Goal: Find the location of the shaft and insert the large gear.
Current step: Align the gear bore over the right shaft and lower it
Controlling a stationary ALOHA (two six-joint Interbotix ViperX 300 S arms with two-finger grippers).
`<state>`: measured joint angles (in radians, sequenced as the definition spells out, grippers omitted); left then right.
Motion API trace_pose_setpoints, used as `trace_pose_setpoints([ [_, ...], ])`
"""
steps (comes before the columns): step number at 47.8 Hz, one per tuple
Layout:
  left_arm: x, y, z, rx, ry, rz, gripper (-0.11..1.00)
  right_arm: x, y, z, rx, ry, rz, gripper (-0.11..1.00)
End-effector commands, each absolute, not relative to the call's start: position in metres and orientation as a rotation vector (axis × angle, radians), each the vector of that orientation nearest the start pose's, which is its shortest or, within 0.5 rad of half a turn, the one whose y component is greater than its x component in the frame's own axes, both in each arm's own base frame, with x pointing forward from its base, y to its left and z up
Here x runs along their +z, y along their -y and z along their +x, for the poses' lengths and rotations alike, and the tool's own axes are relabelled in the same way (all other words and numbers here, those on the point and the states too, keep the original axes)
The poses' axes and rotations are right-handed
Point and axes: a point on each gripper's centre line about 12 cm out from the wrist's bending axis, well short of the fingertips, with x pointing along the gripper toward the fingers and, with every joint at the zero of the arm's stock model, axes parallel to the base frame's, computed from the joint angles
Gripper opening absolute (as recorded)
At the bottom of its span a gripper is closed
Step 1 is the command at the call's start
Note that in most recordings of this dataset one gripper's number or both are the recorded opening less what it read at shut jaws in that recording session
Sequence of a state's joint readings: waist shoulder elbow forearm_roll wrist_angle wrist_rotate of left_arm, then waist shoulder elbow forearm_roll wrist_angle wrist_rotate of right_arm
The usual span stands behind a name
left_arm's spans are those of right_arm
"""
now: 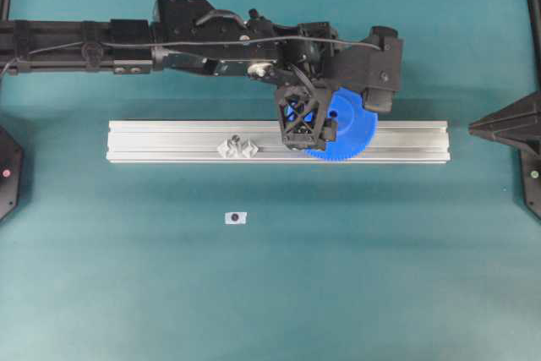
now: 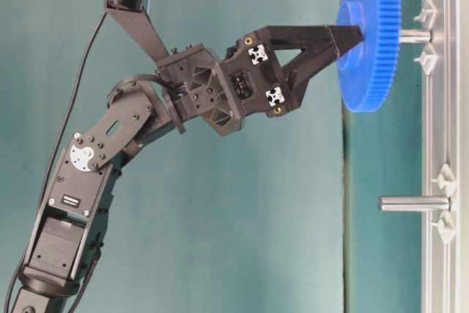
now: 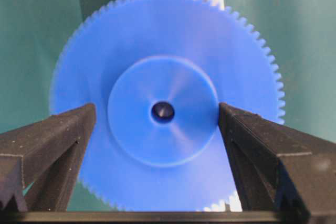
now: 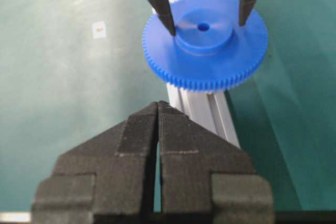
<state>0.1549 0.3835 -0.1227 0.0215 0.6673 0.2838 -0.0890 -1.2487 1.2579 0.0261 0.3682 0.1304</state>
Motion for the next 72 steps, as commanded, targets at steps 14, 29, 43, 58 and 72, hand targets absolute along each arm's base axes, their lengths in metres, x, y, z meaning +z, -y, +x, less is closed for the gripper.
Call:
trace_pose_setpoints([
  [14, 0.238, -0.086, 0.524, 0.034, -0.882, 0.218, 0.92, 0.236, 0.012, 0.146, -0.110, -0.350, 0.175, 0.00],
  [29, 0.238, -0.085, 0.523, 0.035, -0.890, 0.204, 0.92, 0.236, 0.012, 0.146, -0.110, -0.350, 0.177, 0.00],
  [43, 0.238, -0.085, 0.523, 0.066, -0.888, 0.140, 0.92, 0.236, 0.012, 0.146, -0.110, -0.348, 0.177, 0.00],
  [58, 0.242, -0.080, 0.525, 0.080, -0.872, 0.096, 0.92, 0.235, 0.012, 0.146, -0.110, -0.351, 0.177, 0.00],
  [72, 0.250, -0.074, 0.524, 0.111, -0.849, 0.014, 0.91, 0.234, 0.012, 0.146, -0.110, -0.353, 0.179, 0.00],
])
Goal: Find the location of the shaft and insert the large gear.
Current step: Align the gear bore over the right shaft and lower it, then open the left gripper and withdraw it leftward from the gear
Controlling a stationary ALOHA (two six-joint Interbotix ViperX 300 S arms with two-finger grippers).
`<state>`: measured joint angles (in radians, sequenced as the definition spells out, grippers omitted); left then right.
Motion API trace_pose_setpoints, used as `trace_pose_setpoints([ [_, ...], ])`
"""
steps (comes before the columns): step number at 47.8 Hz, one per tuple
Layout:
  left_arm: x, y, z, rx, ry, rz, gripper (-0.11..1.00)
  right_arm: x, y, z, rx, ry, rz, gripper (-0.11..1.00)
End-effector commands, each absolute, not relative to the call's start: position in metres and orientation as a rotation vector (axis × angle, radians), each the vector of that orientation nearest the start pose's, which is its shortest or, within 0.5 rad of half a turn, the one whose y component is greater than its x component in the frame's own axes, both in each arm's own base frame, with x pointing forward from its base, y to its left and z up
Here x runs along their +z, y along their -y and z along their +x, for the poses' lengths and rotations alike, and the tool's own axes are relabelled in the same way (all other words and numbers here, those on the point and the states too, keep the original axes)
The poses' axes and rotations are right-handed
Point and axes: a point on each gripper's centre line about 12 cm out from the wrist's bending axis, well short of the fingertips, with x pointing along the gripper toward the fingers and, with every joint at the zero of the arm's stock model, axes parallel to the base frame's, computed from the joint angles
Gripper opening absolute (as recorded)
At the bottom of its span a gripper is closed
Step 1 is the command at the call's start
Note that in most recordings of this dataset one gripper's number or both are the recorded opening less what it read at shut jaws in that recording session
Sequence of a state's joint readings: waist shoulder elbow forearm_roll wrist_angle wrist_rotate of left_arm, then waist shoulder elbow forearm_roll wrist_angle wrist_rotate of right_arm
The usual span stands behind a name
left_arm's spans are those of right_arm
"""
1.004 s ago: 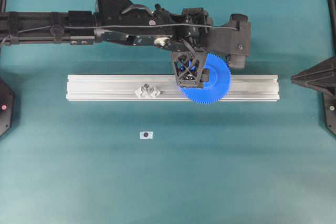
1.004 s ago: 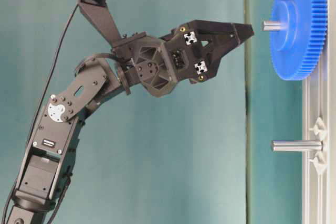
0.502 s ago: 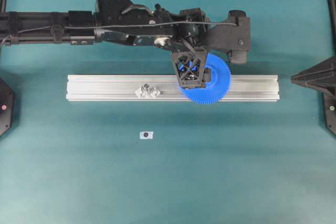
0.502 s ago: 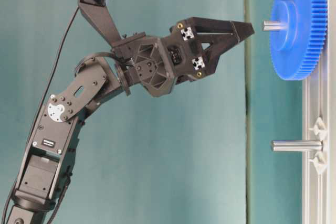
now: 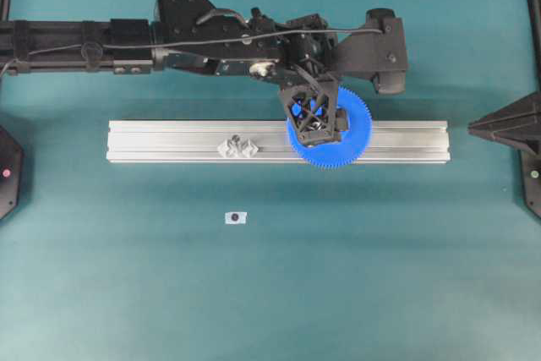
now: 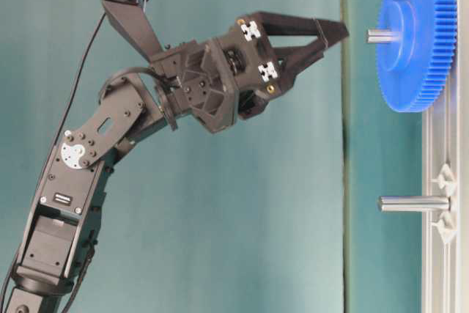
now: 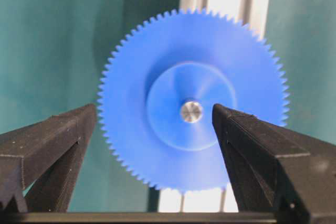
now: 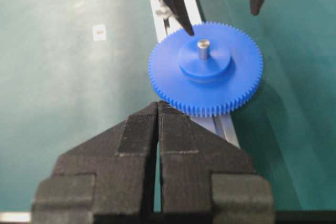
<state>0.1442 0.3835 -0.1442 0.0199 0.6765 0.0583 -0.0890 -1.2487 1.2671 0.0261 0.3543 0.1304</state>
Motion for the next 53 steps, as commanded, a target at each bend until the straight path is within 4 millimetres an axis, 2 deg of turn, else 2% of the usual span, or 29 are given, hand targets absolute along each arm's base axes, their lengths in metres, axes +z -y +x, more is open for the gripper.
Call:
trace_pose_setpoints([
  [1, 0.250, -0.073, 0.524, 0.109, -0.850, 0.015, 0.91, 0.234, 0.012, 0.146, -0.110, -0.353, 0.176, 0.00],
  [13, 0.255, -0.060, 0.524, 0.089, -0.840, 0.021, 0.91, 0.234, 0.012, 0.146, -0.110, -0.353, 0.177, 0.00],
  [21, 0.270, -0.045, 0.521, 0.065, -0.815, 0.031, 0.91, 0.234, 0.012, 0.146, -0.110, -0.353, 0.177, 0.00],
  [35, 0.277, -0.043, 0.509, 0.096, -0.801, -0.042, 0.91, 0.234, 0.012, 0.146, -0.110, -0.353, 0.177, 0.00],
  [53, 0.298, -0.039, 0.492, 0.125, -0.638, -0.144, 0.91, 0.235, 0.012, 0.146, -0.110, -0.344, 0.177, 0.00],
])
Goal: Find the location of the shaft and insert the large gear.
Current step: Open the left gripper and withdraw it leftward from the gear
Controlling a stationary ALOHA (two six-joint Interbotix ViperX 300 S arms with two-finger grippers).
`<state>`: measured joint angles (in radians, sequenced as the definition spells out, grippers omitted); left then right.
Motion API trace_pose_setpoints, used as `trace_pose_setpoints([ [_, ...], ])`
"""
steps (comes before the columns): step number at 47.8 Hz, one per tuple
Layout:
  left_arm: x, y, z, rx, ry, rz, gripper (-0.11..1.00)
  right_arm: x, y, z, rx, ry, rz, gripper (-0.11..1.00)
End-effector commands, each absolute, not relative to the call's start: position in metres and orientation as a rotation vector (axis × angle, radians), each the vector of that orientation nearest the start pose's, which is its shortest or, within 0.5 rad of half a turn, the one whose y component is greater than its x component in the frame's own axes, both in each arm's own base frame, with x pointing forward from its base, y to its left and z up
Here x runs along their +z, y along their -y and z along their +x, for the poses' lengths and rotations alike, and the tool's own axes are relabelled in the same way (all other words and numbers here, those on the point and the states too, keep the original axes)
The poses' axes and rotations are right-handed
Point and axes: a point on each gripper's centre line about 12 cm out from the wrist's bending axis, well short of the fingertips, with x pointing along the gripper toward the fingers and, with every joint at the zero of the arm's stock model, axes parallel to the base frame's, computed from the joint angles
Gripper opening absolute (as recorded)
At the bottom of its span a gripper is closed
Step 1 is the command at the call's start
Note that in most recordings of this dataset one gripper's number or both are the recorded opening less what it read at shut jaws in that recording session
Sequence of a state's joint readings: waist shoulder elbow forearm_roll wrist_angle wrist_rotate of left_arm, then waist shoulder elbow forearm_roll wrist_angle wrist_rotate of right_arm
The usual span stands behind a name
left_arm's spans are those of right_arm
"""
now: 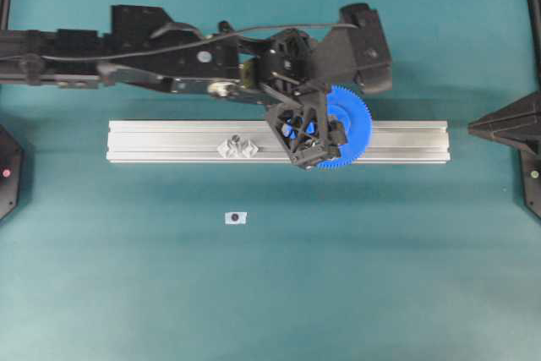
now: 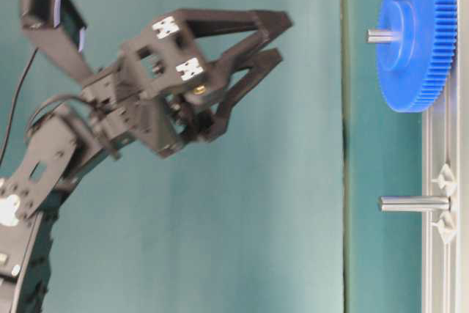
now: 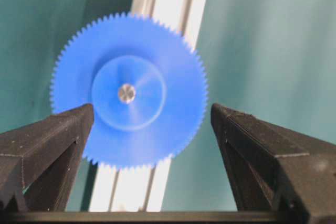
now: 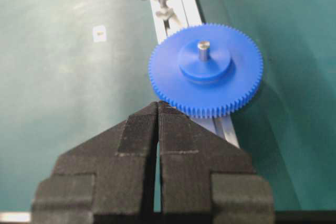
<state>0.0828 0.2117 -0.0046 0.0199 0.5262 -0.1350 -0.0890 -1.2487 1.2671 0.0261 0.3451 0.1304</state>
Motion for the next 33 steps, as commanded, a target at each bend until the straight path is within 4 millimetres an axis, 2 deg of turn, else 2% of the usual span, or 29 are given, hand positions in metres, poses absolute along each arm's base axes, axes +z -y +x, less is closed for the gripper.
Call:
trace_pose_setpoints([
  [1, 0.299, -0.038, 0.491, 0.124, -0.632, -0.149, 0.91, 0.235, 0.012, 0.146, -0.110, -0.344, 0.177, 0.00],
  [22, 0.310, -0.027, 0.439, 0.115, -0.484, -0.217, 0.91, 0.235, 0.012, 0.146, -0.110, -0.345, 0.178, 0.00],
  [33, 0.309, -0.025, 0.415, 0.111, -0.422, -0.234, 0.91, 0.234, 0.012, 0.146, -0.112, -0.346, 0.188, 0.00],
])
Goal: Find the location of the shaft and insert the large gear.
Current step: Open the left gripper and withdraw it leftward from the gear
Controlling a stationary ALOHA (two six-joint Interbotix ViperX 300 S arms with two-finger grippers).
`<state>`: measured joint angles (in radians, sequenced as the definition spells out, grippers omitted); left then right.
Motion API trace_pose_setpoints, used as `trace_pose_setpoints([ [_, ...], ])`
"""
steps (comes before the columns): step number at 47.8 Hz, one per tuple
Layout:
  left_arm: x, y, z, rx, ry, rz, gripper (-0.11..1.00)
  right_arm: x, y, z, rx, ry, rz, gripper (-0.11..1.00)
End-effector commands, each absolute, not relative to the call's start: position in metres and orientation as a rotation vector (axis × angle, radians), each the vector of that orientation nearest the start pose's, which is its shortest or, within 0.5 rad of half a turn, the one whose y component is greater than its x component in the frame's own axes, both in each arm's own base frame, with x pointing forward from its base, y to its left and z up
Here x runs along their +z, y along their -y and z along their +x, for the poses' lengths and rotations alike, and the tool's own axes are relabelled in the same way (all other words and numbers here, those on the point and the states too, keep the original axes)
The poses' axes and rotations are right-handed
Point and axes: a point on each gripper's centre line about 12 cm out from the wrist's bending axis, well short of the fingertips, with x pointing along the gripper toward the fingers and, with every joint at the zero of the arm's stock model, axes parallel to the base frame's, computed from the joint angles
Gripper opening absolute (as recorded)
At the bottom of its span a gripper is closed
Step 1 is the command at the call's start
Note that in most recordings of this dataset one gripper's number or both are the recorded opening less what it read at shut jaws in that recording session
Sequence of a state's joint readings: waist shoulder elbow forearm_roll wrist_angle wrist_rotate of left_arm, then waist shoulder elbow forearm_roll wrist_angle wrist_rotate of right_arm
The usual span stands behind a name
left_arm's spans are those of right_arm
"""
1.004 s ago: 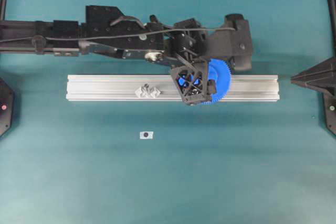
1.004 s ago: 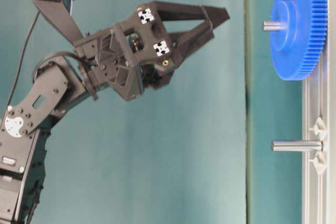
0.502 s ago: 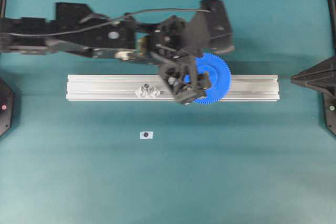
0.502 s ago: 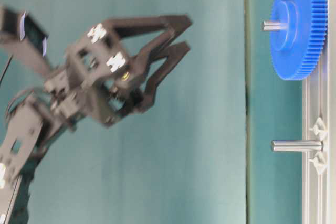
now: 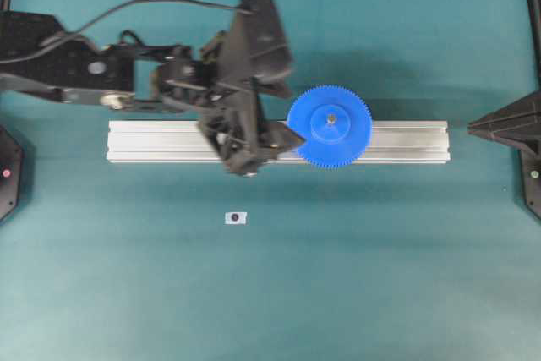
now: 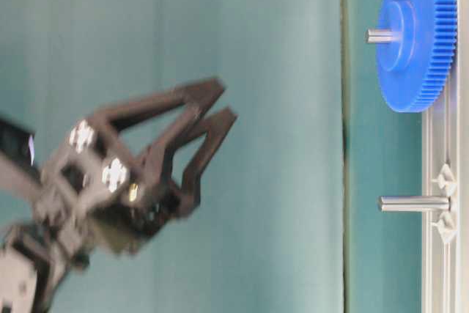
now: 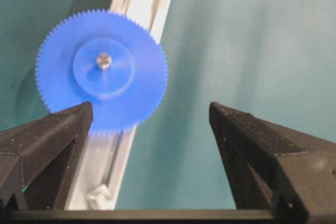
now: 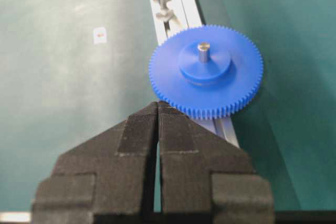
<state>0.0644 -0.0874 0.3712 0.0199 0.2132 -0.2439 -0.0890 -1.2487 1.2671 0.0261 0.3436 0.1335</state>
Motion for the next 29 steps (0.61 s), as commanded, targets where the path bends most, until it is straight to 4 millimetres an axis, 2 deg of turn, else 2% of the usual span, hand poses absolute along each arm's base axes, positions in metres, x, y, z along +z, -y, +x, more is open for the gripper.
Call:
trace_pose_setpoints([
  [1, 0.309, -0.025, 0.412, 0.109, -0.418, -0.234, 0.91, 0.235, 0.012, 0.146, -0.112, -0.345, 0.189, 0.00],
  [17, 0.311, -0.021, 0.376, 0.095, -0.354, -0.222, 0.91, 0.233, 0.012, 0.146, -0.112, -0.347, 0.191, 0.00],
  [29, 0.297, -0.020, 0.357, 0.094, -0.358, -0.219, 0.91, 0.233, 0.012, 0.146, -0.113, -0.349, 0.192, 0.00],
])
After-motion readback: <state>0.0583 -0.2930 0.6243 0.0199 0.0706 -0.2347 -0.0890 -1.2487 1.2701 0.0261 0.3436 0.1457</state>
